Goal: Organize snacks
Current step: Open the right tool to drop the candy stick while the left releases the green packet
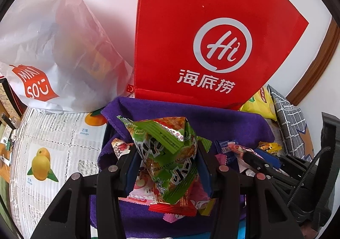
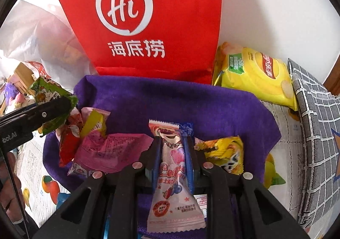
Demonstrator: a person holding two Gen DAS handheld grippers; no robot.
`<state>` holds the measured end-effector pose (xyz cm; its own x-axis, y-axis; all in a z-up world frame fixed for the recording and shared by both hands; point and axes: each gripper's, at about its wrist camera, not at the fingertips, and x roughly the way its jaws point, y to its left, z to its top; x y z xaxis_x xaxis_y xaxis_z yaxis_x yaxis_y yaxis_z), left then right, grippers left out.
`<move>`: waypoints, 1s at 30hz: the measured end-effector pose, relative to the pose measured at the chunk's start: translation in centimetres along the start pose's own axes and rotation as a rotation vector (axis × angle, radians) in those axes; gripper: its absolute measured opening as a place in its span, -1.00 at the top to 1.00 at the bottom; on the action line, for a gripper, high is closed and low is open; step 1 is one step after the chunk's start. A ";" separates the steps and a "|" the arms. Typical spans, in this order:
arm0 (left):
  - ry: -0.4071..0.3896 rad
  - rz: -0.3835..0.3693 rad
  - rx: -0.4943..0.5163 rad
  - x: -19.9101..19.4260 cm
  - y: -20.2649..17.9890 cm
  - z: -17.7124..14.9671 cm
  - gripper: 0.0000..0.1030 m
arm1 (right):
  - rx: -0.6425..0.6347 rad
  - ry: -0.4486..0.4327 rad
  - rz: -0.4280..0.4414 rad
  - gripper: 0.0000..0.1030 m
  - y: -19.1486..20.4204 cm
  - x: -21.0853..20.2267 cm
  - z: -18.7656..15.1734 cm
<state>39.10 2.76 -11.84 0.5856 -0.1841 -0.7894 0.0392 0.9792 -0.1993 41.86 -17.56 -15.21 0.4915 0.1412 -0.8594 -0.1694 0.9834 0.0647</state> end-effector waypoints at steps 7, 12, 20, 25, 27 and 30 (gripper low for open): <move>0.040 -0.053 -0.006 0.8 -0.5 -0.5 0.09 | -0.004 0.002 -0.003 0.57 0.0 -0.1 0.0; 0.068 -0.076 -0.015 1.4 -0.7 -0.7 0.09 | -0.005 0.001 -0.003 0.56 -0.1 -0.1 0.0; 0.075 -0.153 -0.018 1.4 -1.4 -0.7 0.09 | -0.006 -0.013 0.005 0.55 -0.1 -0.6 0.0; 0.099 -0.144 -0.001 2.2 -2.2 -0.9 0.09 | -0.015 -0.028 0.010 0.54 0.2 -1.4 0.0; 0.109 -0.136 -0.001 2.5 -2.4 -0.9 0.09 | -0.019 -0.037 0.013 0.51 0.3 -1.7 0.0; 0.112 -0.126 -0.001 2.7 -2.4 -1.0 0.09 | -0.017 -0.049 0.014 0.49 0.4 -2.1 0.1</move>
<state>39.78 -0.13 -14.03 0.4820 -0.3143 -0.8178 0.1061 0.9475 -0.3016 40.86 -17.45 -13.36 0.5298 0.1607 -0.8328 -0.1906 0.9793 0.0677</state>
